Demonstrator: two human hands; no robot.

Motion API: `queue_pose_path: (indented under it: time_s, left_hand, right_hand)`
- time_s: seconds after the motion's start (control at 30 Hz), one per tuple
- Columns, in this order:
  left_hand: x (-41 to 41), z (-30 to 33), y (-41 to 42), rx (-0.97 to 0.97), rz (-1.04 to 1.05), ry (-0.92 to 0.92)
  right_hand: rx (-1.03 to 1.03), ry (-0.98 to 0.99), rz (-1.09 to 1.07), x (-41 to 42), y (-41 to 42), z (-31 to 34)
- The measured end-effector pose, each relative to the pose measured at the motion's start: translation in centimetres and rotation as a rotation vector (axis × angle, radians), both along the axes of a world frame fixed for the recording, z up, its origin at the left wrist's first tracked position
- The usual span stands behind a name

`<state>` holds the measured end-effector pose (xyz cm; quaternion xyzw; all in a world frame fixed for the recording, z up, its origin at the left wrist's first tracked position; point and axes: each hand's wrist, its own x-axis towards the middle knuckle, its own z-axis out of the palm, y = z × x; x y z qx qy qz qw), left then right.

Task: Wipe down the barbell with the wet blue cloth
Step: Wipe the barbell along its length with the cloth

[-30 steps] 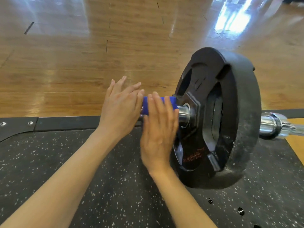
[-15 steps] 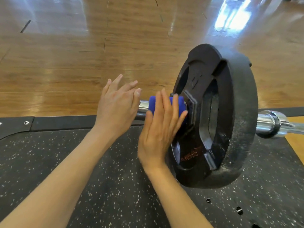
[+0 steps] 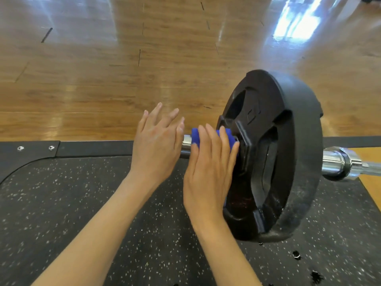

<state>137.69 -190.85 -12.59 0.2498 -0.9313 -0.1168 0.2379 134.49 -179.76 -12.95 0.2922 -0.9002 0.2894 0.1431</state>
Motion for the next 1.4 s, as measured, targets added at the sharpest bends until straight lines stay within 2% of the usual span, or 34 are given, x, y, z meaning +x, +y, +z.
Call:
queue_pose_path:
  time_s: [0.1,0.23,0.37,0.53,0.63,0.7,0.8,0.87,1.23,1.4]
  left_hand:
    - [1.1,0.2,1.2,0.009,0.001,0.0]
    - [2.8,0.1,2.4,-0.028,-0.01,-0.039]
    - [4.1,0.1,3.7,-0.056,0.014,-0.02]
    - [5.2,0.2,4.8,-0.033,0.034,-0.051]
    - [5.6,1.1,4.9,0.054,-0.006,-0.12]
    - [6.1,1.6,4.9,0.147,-0.029,-0.163]
    - [7.7,1.6,5.5,0.242,-0.006,-0.084]
    - [8.8,1.4,6.3,0.258,0.023,-0.043]
    - [11.1,4.5,8.2,0.322,0.062,-0.088]
    - [11.5,6.9,8.6,0.318,0.069,-0.075]
  right_hand:
    - [0.026,0.013,0.001,0.1,0.7,0.1]
    - [0.125,-0.116,-0.04,0.4,0.6,1.9]
    - [0.114,0.006,0.006,1.9,2.8,1.0]
    - [-0.007,0.058,0.004,2.1,2.9,0.6]
    - [0.006,0.061,0.022,2.1,3.2,1.0]
    - [0.069,0.049,0.052,2.2,3.5,1.3]
    - [0.09,0.035,0.106,2.1,3.9,1.9]
    - [0.065,0.037,0.134,2.0,4.0,2.2]
    - [0.131,0.185,0.445,4.2,6.9,5.7]
    - [0.156,0.344,0.531,4.4,8.4,9.9]
